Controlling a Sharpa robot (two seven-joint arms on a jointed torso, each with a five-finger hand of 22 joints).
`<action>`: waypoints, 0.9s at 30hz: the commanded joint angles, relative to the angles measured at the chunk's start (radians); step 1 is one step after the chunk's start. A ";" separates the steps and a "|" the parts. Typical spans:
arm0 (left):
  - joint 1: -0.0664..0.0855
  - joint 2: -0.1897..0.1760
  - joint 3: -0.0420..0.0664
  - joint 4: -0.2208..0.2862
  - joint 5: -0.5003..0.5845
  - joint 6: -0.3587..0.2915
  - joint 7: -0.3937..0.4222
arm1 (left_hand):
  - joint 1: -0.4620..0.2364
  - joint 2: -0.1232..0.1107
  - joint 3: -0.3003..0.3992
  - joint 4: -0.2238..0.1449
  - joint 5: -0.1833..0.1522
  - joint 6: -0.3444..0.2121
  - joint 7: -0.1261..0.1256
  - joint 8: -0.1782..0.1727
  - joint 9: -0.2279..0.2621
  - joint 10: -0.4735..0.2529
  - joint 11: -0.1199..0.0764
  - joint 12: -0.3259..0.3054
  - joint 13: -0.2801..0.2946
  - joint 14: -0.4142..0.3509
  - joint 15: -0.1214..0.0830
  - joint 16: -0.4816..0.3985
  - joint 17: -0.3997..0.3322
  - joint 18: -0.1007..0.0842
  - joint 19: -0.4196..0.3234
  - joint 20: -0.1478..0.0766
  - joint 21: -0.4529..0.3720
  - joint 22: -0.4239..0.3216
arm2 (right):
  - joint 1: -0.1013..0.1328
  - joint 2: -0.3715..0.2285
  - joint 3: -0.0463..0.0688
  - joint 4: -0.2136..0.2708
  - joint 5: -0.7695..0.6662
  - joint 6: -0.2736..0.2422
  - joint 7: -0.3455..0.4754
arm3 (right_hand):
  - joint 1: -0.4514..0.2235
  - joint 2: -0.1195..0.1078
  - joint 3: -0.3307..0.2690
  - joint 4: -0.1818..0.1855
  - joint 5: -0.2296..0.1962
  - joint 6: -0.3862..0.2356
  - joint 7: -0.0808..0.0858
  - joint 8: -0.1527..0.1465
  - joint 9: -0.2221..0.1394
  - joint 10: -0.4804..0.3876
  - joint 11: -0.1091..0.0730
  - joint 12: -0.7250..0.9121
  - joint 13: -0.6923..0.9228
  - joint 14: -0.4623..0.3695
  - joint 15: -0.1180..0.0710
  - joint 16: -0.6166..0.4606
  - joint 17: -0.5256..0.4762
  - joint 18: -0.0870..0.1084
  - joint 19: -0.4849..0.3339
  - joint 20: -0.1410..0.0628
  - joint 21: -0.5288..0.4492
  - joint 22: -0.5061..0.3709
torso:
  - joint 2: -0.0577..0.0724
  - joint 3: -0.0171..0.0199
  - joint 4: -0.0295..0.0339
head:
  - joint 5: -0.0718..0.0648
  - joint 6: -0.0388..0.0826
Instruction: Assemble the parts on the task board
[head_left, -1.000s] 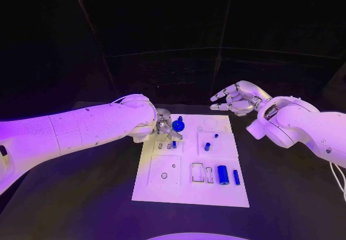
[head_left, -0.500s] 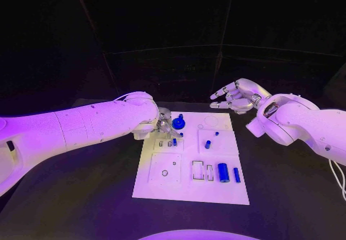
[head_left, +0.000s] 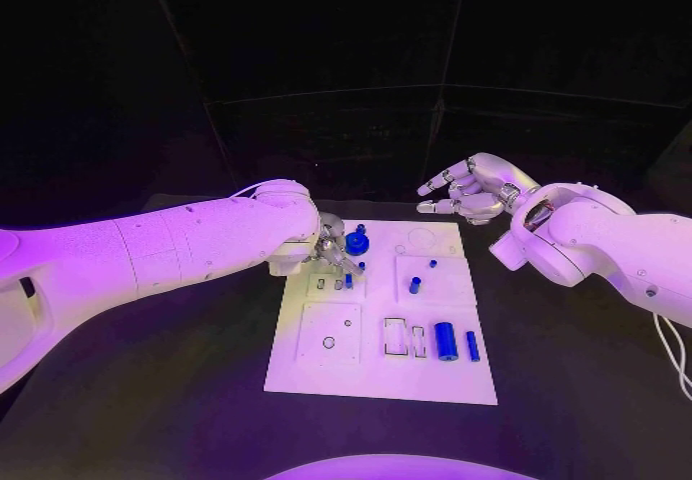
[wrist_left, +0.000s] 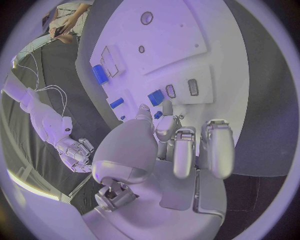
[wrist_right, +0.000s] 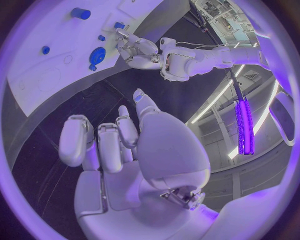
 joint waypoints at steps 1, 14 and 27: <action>0.000 0.005 0.000 -0.003 0.003 0.026 -0.008 | -0.003 0.001 -0.002 -0.001 -0.006 -0.007 -0.001 0.003 0.001 0.009 0.001 0.004 0.002 0.104 -0.005 0.003 0.263 -0.008 0.038 -0.004 0.005 0.027 | 0.002 0.002 0.001 0.000 -0.003 0.009 0.001 | 0.005 0.000 -0.003 0.000 0.004 -0.005 0.001 0.007 -0.001 -0.007 0.003 -0.003 -0.001 0.040 -0.008 -0.007 -0.002 0.021 -0.009 -0.001 -0.004 -0.001 | -0.001 -0.0002 0.0013 | -0.001 -0.002; -0.003 0.017 -0.002 -0.016 0.006 0.042 -0.008 | 0.013 0.004 -0.002 -0.005 -0.005 -0.010 -0.003 0.015 0.015 0.012 -0.001 0.009 0.008 0.104 -0.006 0.003 0.263 -0.010 0.040 -0.006 0.010 0.036 | 0.002 0.009 0.001 -0.006 -0.003 0.015 -0.001 | 0.006 0.002 -0.005 0.000 0.008 -0.006 0.001 0.008 -0.001 -0.007 0.002 -0.004 -0.001 0.041 -0.008 -0.008 -0.002 0.021 -0.008 -0.001 -0.004 -0.001 | -0.001 0.0005 0.0021 | -0.002 -0.007; -0.004 0.023 -0.004 -0.024 0.012 0.041 -0.008 | 0.028 0.007 0.001 -0.010 -0.004 -0.013 -0.004 0.022 0.025 0.013 -0.002 0.010 0.010 0.104 -0.007 0.003 0.263 -0.009 0.038 -0.006 0.008 0.033 | 0.002 0.016 0.001 -0.013 -0.003 0.028 -0.006 | 0.005 0.003 -0.007 0.002 0.013 -0.007 0.001 0.010 -0.001 -0.008 0.003 -0.005 -0.003 0.040 -0.008 -0.010 -0.004 0.022 -0.010 -0.001 -0.007 -0.006 | -0.001 0.0006 0.0032 | -0.003 -0.012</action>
